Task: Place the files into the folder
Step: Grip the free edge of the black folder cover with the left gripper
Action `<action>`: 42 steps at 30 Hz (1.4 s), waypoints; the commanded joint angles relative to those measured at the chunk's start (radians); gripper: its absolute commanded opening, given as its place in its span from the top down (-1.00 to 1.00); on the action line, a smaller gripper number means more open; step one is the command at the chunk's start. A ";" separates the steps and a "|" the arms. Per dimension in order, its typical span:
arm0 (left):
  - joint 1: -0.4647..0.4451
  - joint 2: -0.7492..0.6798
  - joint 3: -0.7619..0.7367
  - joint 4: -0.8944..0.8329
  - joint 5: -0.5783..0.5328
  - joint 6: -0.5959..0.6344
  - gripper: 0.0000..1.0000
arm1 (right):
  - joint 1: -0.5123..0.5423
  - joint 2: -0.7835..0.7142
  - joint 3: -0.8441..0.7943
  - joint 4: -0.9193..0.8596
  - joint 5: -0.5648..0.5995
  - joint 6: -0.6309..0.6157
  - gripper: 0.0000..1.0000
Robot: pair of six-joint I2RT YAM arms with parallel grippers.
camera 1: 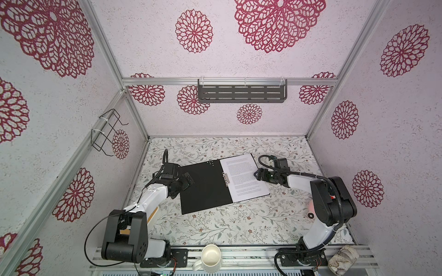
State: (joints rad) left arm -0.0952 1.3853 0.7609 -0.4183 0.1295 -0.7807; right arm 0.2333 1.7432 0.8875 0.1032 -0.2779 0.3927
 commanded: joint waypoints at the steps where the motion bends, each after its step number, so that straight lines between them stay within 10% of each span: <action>1: 0.025 -0.011 -0.038 -0.014 -0.054 0.029 -0.95 | -0.009 -0.005 -0.015 0.025 -0.036 -0.017 -0.68; 22: 0.027 0.191 -0.047 0.113 0.176 0.092 -0.90 | -0.011 0.022 -0.020 -0.040 -0.078 -0.045 -0.57; 42: 0.020 -0.063 -0.137 0.397 0.384 -0.086 -0.91 | -0.011 0.003 -0.088 -0.036 -0.129 -0.018 -0.48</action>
State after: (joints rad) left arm -0.0570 1.3659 0.6254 -0.1593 0.3576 -0.8139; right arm 0.1970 1.7462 0.8379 0.1566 -0.3092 0.3656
